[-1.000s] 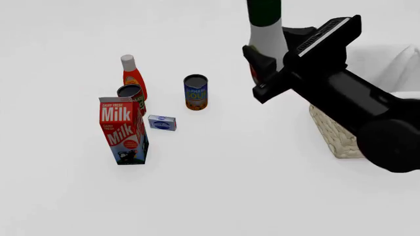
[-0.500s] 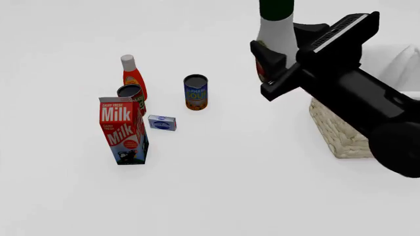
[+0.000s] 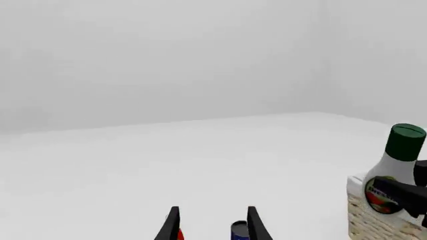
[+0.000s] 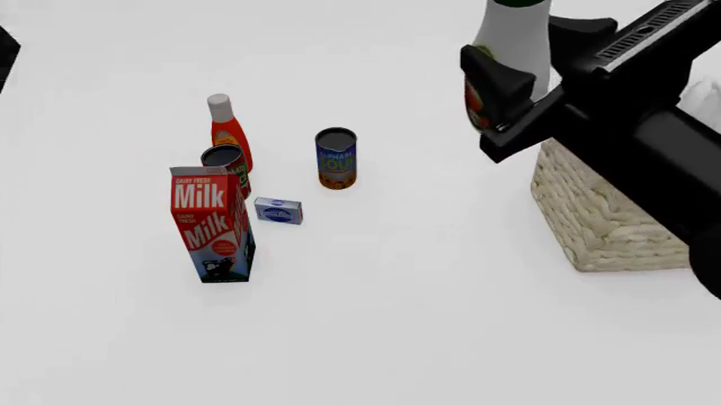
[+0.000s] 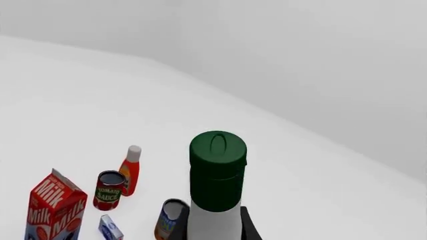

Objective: Pick the salad dressing and place it in the basket.

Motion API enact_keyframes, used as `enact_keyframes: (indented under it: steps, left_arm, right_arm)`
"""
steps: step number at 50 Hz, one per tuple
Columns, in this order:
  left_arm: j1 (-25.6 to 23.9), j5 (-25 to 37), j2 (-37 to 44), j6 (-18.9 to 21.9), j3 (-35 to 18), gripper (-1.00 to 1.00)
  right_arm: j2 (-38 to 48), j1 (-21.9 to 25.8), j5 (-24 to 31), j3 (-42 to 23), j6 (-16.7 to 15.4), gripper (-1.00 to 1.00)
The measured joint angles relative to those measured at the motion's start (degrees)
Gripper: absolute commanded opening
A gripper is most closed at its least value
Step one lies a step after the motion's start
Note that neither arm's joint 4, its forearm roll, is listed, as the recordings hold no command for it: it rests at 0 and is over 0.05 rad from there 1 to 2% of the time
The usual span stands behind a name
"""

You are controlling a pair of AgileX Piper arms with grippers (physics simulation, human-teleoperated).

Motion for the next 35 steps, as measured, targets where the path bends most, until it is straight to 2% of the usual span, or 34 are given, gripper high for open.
enact_keyframes:
  steps: [9, 14, 23, 35]
  left_arm:
    - [6.48, -4.24, -7.92, -1.37, 13.87, 1.0]
    - [9.6, -1.42, -13.94, -1.65, 18.82, 1.0]
    - [14.84, 4.49, -20.96, -3.71, 23.34, 1.0]
    - [20.96, 9.3, -24.3, -5.67, 25.49, 1.0]
  right_arm:
    - [-3.11, -0.04, 1.54, -0.2, 0.07, -1.0]
    - [-5.28, -0.35, 2.97, -0.76, 0.21, -1.0]
    - [-10.09, -2.13, 7.32, -3.42, 0.74, -1.0]
    - [-13.63, -6.82, 11.84, -6.54, 1.1, -1.0]
